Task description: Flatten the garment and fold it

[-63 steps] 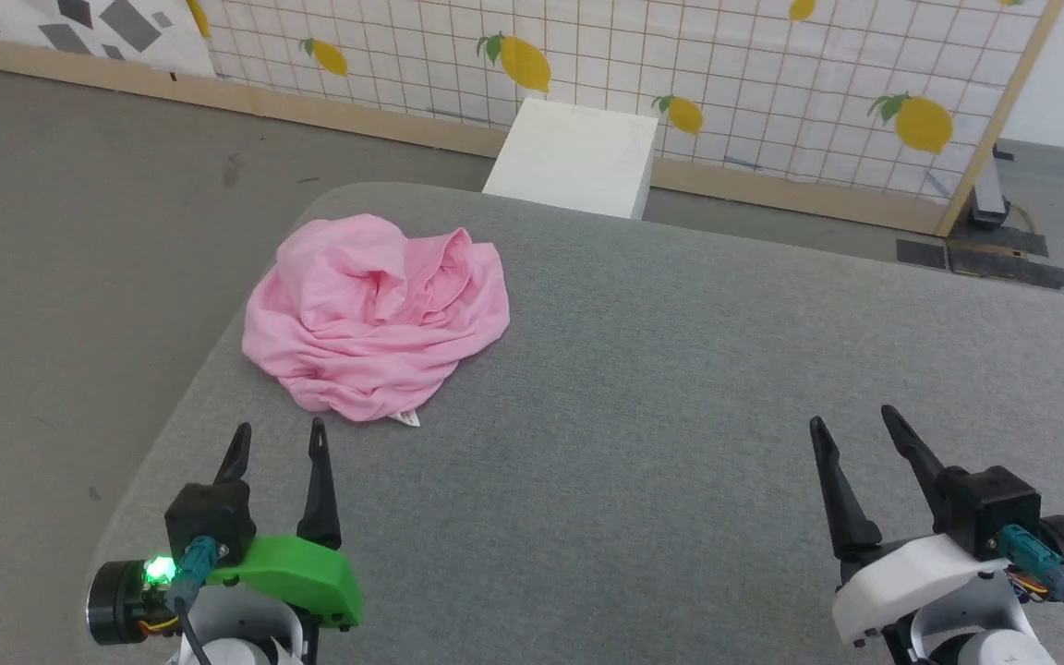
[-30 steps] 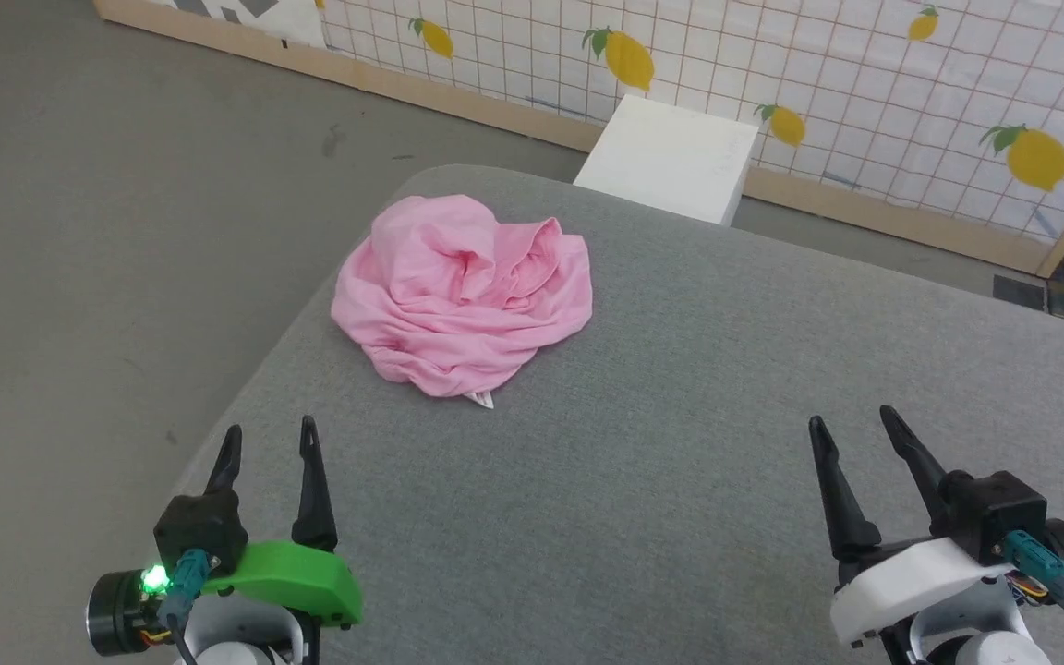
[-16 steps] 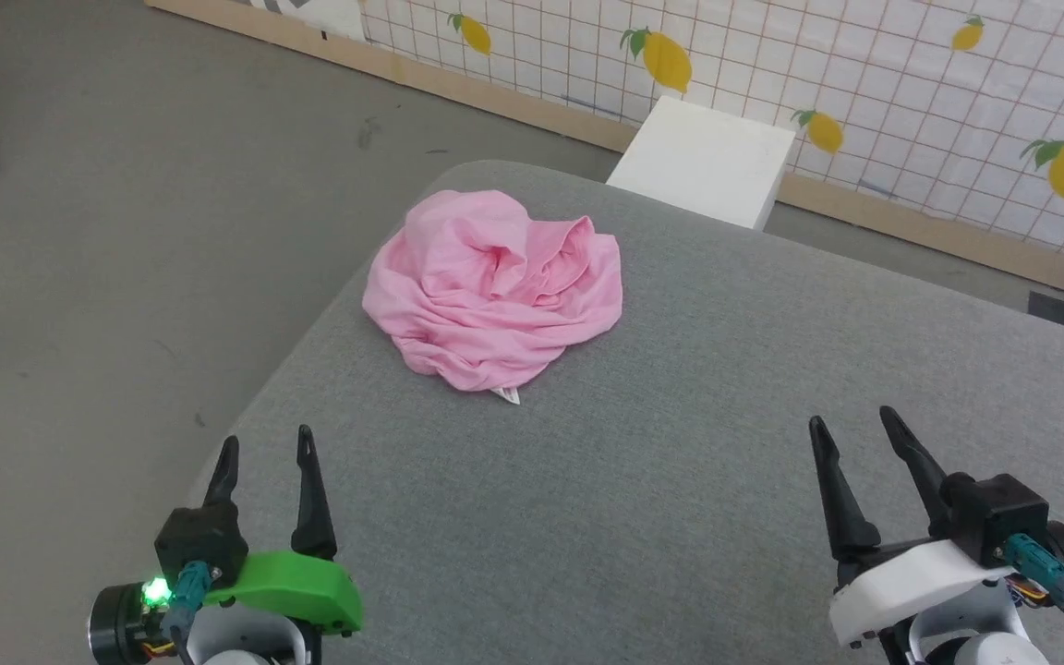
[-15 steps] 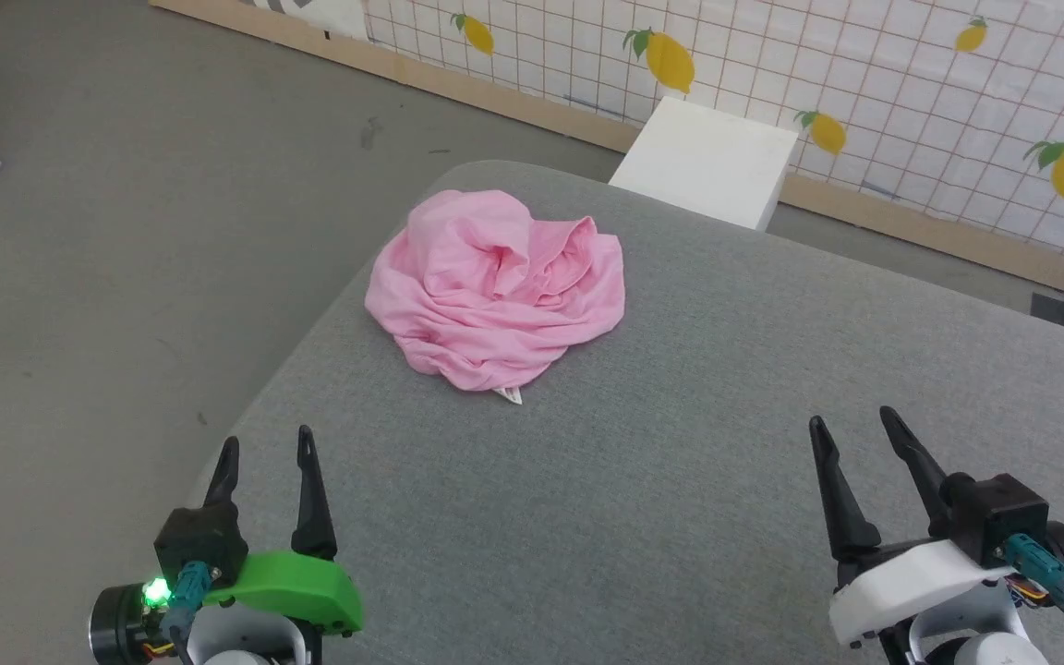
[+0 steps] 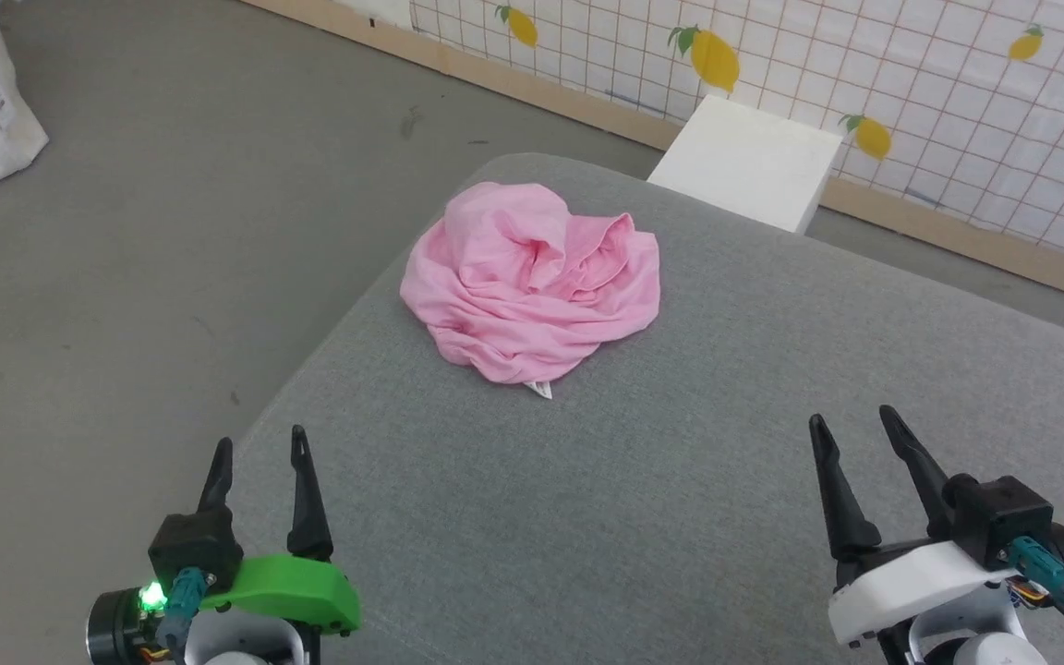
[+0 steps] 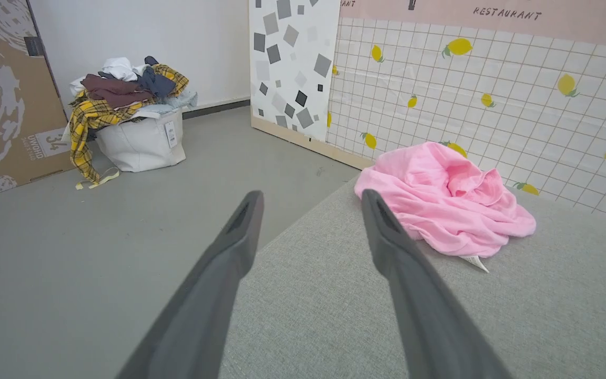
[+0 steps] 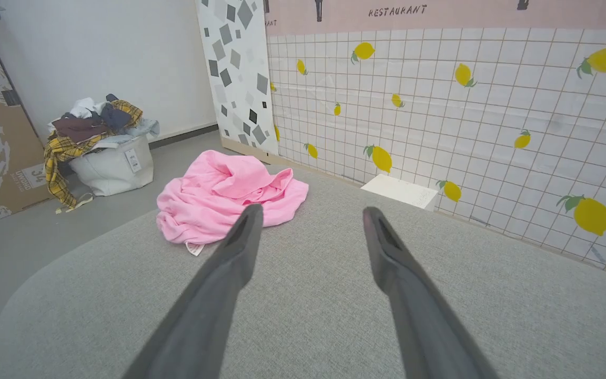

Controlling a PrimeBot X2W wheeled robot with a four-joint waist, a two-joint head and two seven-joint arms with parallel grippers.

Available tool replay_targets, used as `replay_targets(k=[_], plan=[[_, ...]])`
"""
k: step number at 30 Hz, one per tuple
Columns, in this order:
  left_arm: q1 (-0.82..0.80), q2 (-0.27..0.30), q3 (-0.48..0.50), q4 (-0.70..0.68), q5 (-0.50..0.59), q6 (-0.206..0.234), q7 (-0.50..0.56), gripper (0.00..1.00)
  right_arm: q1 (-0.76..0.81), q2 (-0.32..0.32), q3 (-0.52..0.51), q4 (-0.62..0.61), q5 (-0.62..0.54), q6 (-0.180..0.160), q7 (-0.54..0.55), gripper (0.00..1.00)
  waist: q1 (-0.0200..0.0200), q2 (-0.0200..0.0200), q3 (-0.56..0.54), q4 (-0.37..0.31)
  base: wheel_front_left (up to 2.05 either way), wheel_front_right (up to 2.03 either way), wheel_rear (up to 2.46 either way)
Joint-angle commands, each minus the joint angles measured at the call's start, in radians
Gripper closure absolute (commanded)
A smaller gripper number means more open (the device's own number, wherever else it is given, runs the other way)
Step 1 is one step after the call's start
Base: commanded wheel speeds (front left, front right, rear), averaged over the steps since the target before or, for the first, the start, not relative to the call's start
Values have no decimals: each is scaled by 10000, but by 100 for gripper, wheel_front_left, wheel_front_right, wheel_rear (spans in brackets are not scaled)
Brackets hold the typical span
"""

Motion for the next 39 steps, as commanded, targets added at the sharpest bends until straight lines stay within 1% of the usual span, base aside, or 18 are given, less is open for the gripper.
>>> replay_targets(k=[1,7,11,13,16,19,23,26,27,29,31,34,38,39], plan=[[110,47,6,24,-186,89,-95,0,-199,8,19,20,77,-15,-91,0,0,0,94,50,0,0,0],[-84,33,-15,38,-349,89,-218,0,-382,9,96,-111,22,-16,-65,0,0,0,601,7,0,0,0],[-891,68,-77,205,-663,-172,-160,0,-754,10,184,-397,-171,-16,72,0,0,0,1442,-311,0,0,0],[-1668,115,-244,418,-875,-458,276,0,-986,10,170,-600,-319,-16,149,0,0,0,2005,-472,0,0,0],[-3295,166,-339,792,-1466,-1017,952,0,-1253,11,112,-901,-578,-17,314,0,0,0,2988,-700,0,0,0],[-4856,283,-297,1323,-1984,-1373,1893,0,-1506,-4,107,-1062,-757,-17,402,0,0,0,3769,-1033,0,0,0],[-6732,647,-275,2058,-2666,-1945,3623,0,-1977,-62,212,-1250,-791,-17,388,0,0,0,4762,-1683,0,0,0],[-7879,1069,-272,2754,-3049,-2155,5128,0,-2270,-110,266,-1303,-731,-17,272,0,0,0,5374,-2185,0,0,0],[-8138,1166,-240,2917,-3152,-2149,5527,0,-2333,-121,267,-1285,-702,-17,227,0,0,0,5511,-2314,0,0,0],[-8579,1349,-75,3260,-3427,-1968,6459,0,-2455,-128,269,-1202,-640,-17,122,0,0,0,5779,-2612,0,0,0],[-8840,1682,62,3568,-3498,-1622,7391,0,-2556,-119,267,-1115,-612,-17,-4,0,0,0,6015,-2919,0,0,0],[-8895,2123,292,3911,-3578,-984,8639,0,-2681,-92,242,-964,-511,-17,-220,0,0,0,6250,-3307,0,0,0],[-8466,2487,556,4056,-3641,-117,9871,0,-2797,-60,236,-768,-379,-17,-484,0,0,0,6332,-3627,0,0,0],[-8306,2575,565,4067,-3638,24,10170,0,-2815,-54,231,-719,-362,-17,-530,0,0,0,6319,-3671,0,0,0]])
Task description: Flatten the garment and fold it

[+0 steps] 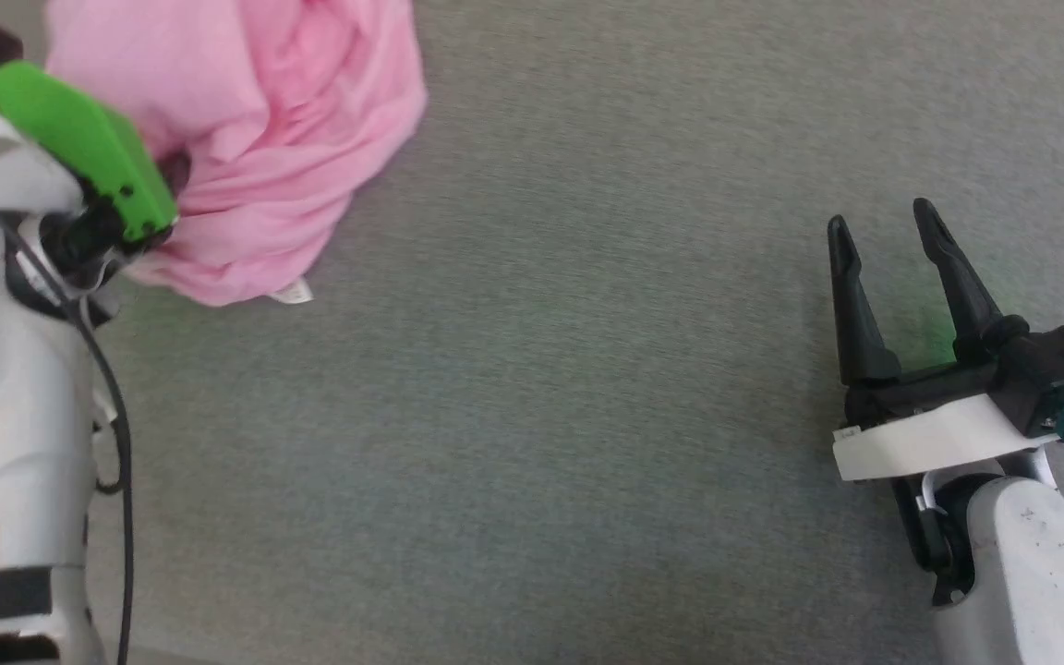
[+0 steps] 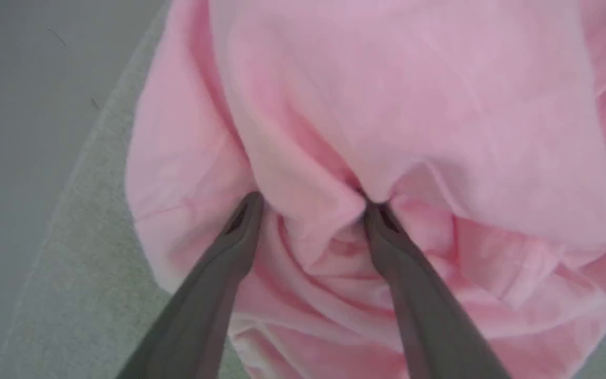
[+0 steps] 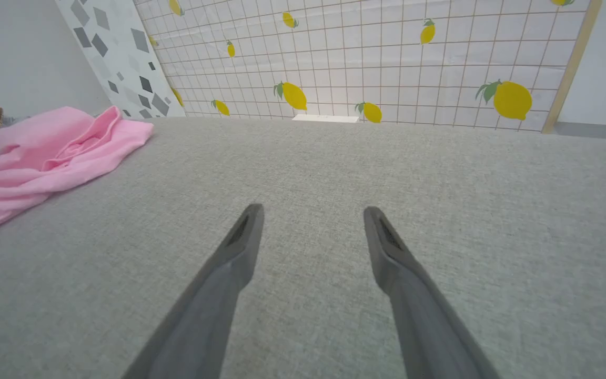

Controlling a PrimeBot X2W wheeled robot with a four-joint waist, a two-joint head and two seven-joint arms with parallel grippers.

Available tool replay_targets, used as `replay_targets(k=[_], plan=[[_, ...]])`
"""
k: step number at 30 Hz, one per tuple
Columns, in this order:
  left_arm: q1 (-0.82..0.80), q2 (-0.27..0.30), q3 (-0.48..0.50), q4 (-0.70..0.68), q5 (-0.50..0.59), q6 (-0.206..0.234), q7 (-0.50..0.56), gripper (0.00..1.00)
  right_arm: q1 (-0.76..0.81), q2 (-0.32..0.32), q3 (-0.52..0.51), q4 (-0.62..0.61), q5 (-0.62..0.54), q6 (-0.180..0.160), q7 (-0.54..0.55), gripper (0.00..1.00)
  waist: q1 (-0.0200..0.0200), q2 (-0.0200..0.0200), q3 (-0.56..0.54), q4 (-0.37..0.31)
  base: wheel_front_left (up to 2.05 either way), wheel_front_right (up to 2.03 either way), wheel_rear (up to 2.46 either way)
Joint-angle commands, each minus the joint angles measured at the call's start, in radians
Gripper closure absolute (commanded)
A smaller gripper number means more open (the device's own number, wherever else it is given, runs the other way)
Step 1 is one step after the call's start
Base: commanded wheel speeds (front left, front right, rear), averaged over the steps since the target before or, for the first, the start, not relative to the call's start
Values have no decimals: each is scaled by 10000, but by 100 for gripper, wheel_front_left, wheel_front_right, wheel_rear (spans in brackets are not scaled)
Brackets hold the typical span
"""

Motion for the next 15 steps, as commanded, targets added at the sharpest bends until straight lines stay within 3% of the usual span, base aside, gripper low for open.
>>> replay_targets(k=[1,3,4,5,6,7,10,15], plan=[[431,170,11,42,-76,203,415,0,-191,10,-8,88,59,-15,-113,0,-2,0,700,-868,0,0,0],[824,198,-53,-103,-176,359,1122,0,-198,20,-52,201,76,-15,-190,0,-2,0,596,-876,0,0,0],[983,137,-22,-221,-312,423,1398,16,-191,24,-75,247,96,-15,-215,0,-2,0,527,-853,0,0,0],[1158,93,26,-413,-449,487,1639,56,-190,30,-79,286,116,-15,-246,0,-2,0,444,-827,0,0,0],[1309,92,20,-577,-507,495,1791,73,-188,33,-73,318,125,-15,-275,0,-2,0,352,-801,0,0,0],[1484,118,4,-798,-531,517,1933,100,-179,37,-60,362,132,-15,-302,0,-2,0,228,-766,0,0,0],[1731,355,36,-1506,-382,251,1344,100,-172,46,-53,500,134,-15,-382,0,-2,0,-225,-670,0,0,0],[1604,662,-30,-2220,215,-770,-1280,100,21,59,7,872,202,-15,-436,0,-2,0,-1377,-525,0,0,0]])
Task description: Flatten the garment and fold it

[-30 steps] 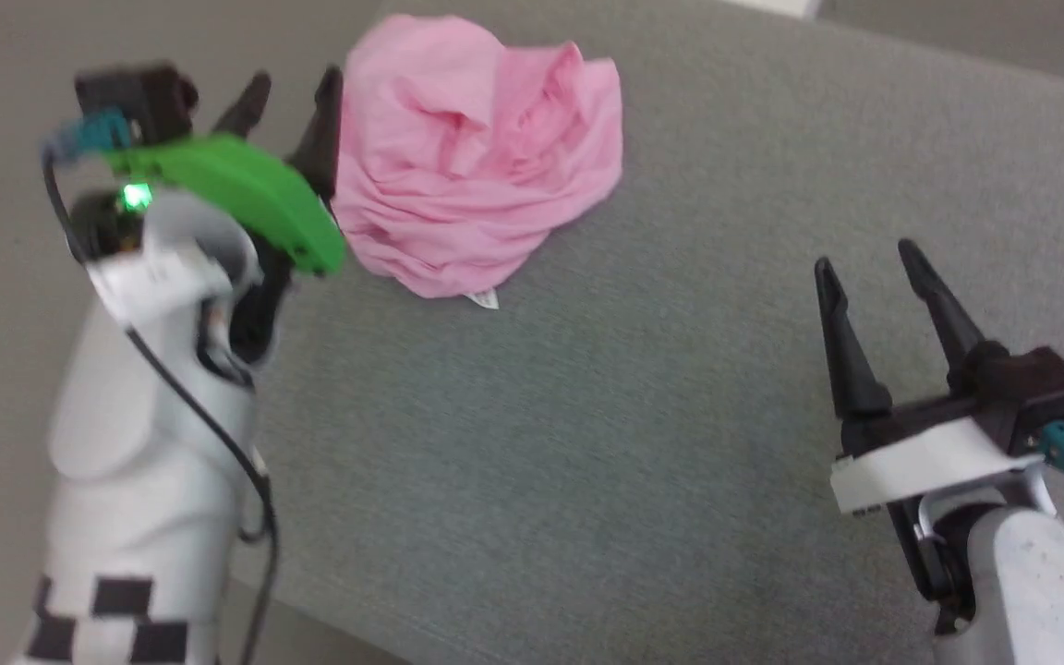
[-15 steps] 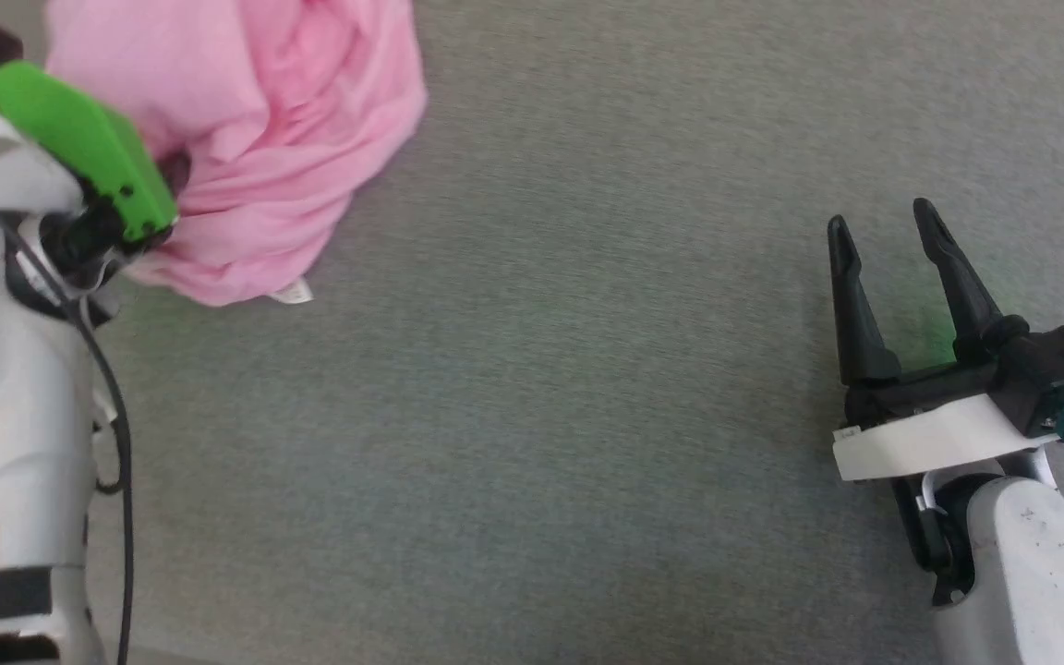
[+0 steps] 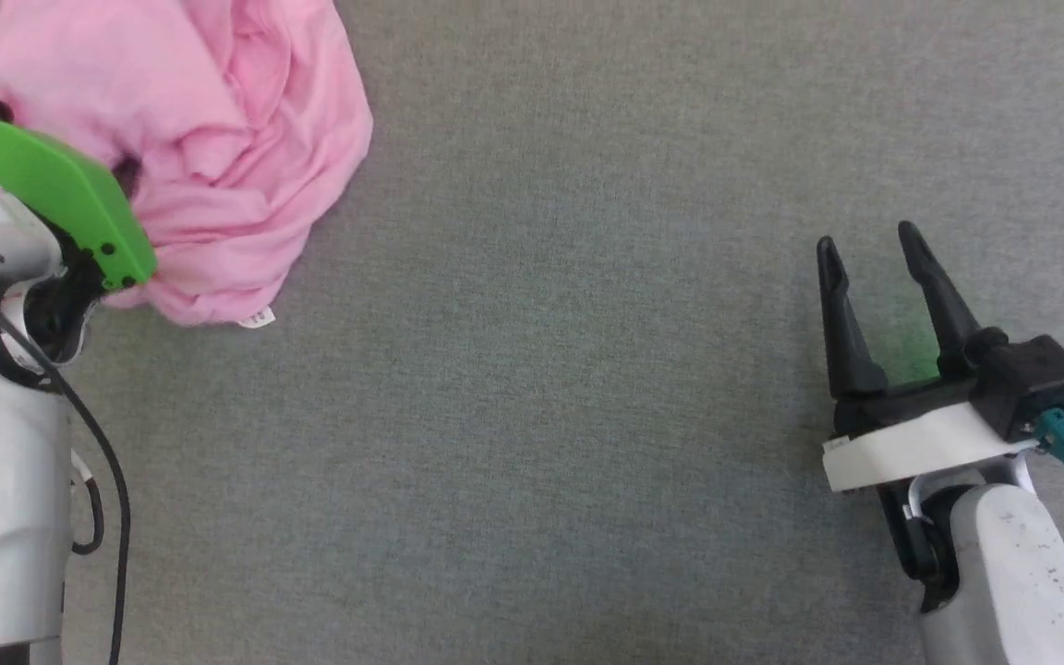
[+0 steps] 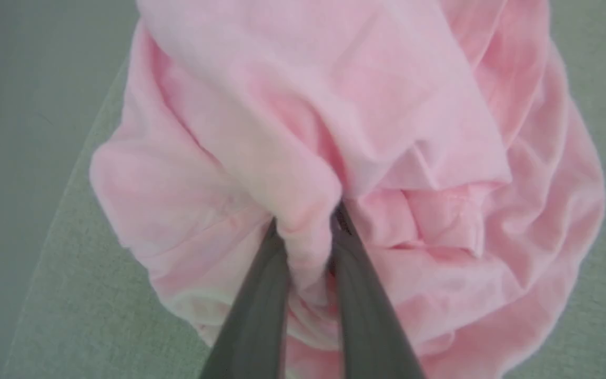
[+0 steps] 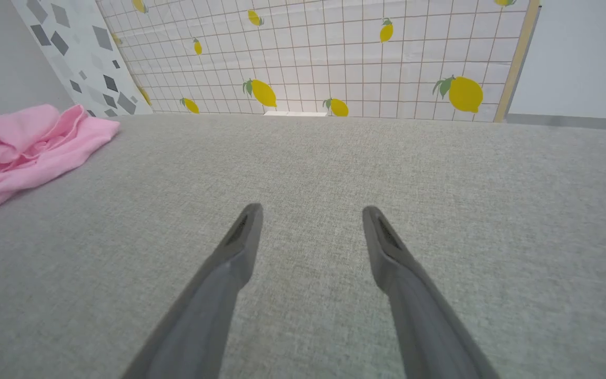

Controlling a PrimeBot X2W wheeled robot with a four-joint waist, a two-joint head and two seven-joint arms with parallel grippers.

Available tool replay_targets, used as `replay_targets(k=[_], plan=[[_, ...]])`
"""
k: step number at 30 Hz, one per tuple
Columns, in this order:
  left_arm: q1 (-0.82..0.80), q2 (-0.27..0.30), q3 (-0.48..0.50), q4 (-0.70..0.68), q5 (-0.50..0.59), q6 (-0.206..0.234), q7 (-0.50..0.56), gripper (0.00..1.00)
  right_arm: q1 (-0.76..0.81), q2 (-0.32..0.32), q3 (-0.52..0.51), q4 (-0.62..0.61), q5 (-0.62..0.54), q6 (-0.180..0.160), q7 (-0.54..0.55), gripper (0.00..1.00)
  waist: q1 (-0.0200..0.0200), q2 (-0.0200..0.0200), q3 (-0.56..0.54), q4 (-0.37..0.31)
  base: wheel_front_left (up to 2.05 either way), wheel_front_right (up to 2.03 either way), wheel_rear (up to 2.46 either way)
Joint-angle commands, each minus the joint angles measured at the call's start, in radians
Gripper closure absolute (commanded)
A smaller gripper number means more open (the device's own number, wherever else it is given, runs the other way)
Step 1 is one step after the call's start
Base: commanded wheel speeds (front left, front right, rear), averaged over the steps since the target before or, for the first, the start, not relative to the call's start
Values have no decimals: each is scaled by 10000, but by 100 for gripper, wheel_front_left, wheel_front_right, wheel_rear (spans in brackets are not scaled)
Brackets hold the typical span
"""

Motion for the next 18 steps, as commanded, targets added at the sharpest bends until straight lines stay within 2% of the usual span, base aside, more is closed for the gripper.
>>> replay_targets(k=[1,5,7,11,18], plan=[[-171,61,-49,-57,198,-206,-622,100,135,7,21,100,78,-15,-79,0,-1,0,-1312,326,0,0,0],[-737,220,-404,-36,1118,-717,-3033,100,493,11,-65,351,273,-15,-123,0,-1,0,-2514,232,0,0,0],[-985,35,-561,26,1303,-818,-3859,100,710,12,-142,427,379,-15,-132,0,-1,0,-3034,143,0,0,0],[-1512,-258,-1079,81,1777,-1017,-4989,100,1137,13,-234,488,506,-15,-86,0,-1,0,-3860,-206,0,0,0],[-2048,-1165,-2057,289,1901,-1414,-5627,100,1735,13,-348,426,648,-15,65,0,-1,0,-4723,-1189,0,0,0]])
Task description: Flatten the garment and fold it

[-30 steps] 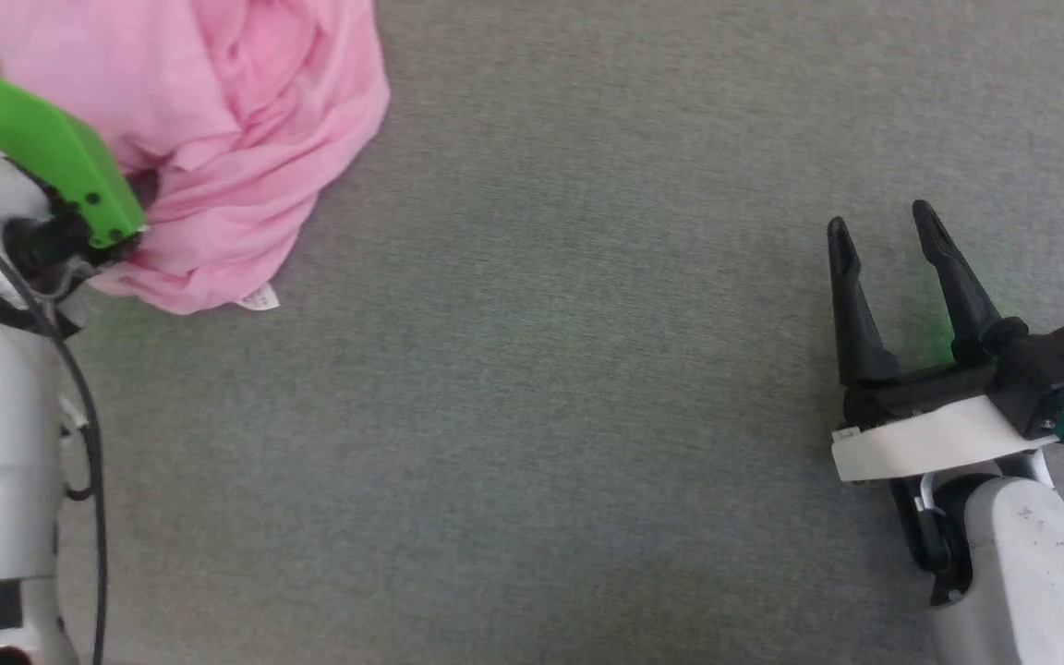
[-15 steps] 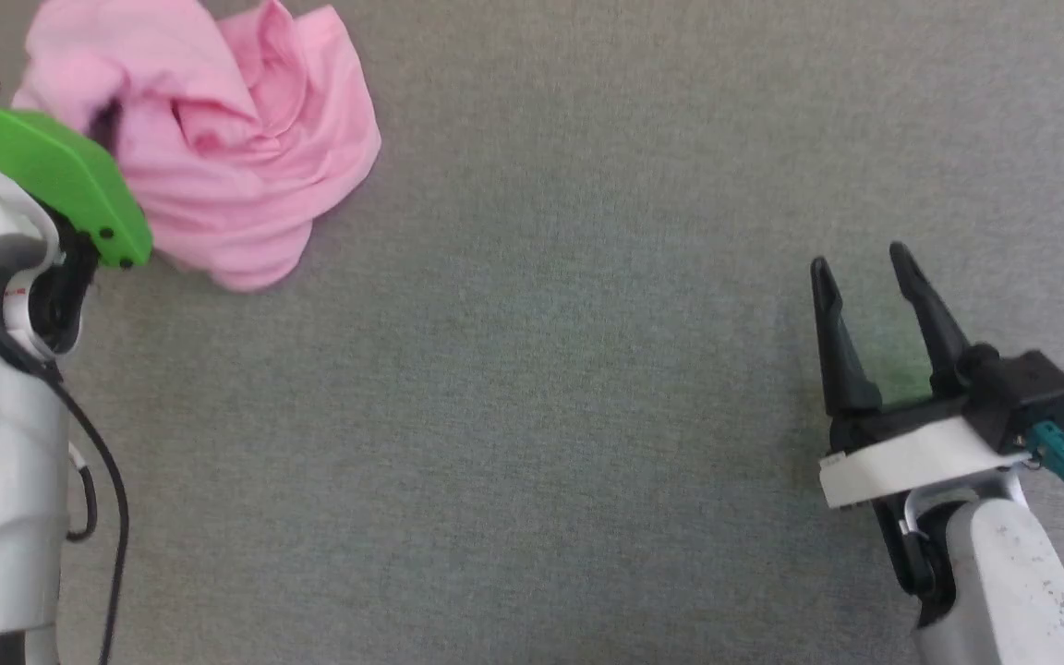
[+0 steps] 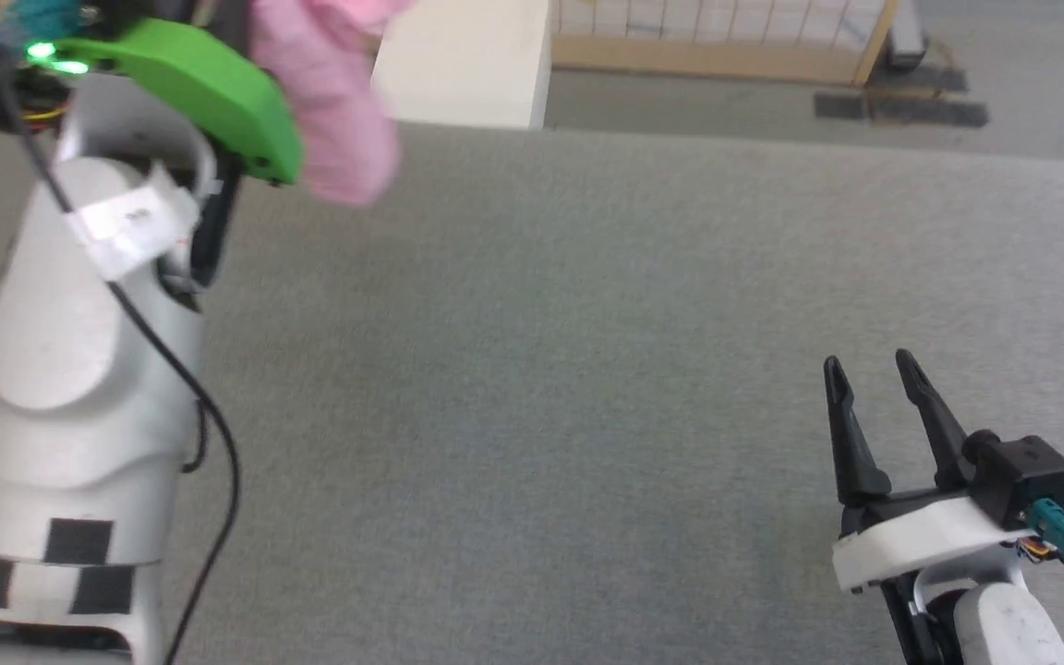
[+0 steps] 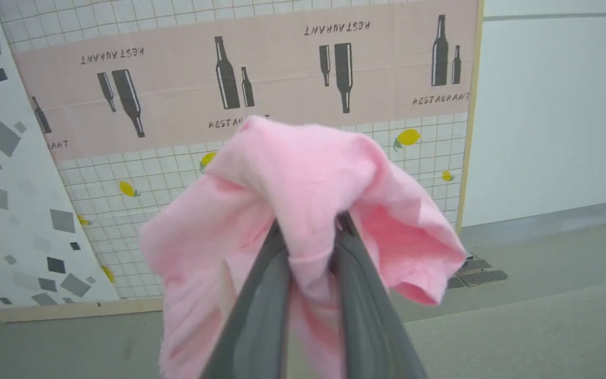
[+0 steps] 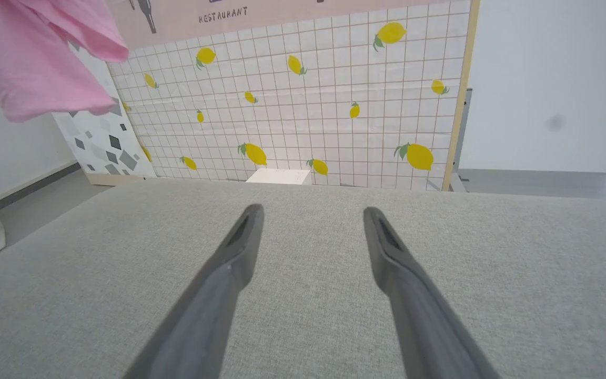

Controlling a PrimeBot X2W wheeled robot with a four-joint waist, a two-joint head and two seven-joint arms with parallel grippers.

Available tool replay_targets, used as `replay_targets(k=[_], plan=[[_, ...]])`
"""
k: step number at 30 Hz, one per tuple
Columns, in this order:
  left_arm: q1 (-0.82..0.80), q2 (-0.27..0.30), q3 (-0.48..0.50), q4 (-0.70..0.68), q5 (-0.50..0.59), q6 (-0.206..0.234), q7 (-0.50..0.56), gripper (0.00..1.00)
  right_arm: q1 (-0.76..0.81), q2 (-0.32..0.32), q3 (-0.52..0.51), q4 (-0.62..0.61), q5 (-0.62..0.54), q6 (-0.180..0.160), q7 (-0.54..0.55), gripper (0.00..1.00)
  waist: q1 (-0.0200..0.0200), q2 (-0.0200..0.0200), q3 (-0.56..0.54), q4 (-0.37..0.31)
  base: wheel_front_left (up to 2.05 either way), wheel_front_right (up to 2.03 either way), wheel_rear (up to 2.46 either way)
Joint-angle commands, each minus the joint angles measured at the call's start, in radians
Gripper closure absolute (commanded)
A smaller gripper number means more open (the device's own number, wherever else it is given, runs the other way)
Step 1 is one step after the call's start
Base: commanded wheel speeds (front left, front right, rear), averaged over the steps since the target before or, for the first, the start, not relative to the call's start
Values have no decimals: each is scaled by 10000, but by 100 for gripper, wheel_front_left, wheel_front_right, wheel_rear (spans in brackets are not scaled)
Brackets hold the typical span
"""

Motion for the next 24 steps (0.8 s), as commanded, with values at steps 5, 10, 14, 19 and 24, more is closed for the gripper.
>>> replay_targets(k=[5,10,14,19,24], plan=[[-74,-850,-761,97,27,-187,-438,100,295,0,-60,-203,34,-15,157,0,1,0,-1138,-1812,0,0,0],[380,-1631,-1526,611,-196,-296,-94,100,380,0,-37,-363,73,-15,271,0,1,0,-1028,-2614,0,0,0],[974,-2004,-2182,1438,-377,-280,472,100,340,0,45,-425,162,-15,299,0,1,0,-836,-3258,0,0,0],[1858,-2224,-2935,2912,-988,-334,2145,100,305,1,202,-380,222,-15,292,0,1,0,-636,-3836,0,0,0],[2513,-2304,-3611,4185,-1767,-412,4537,100,254,1,269,-341,297,-15,239,0,1,0,-494,-4075,0,0,0]])
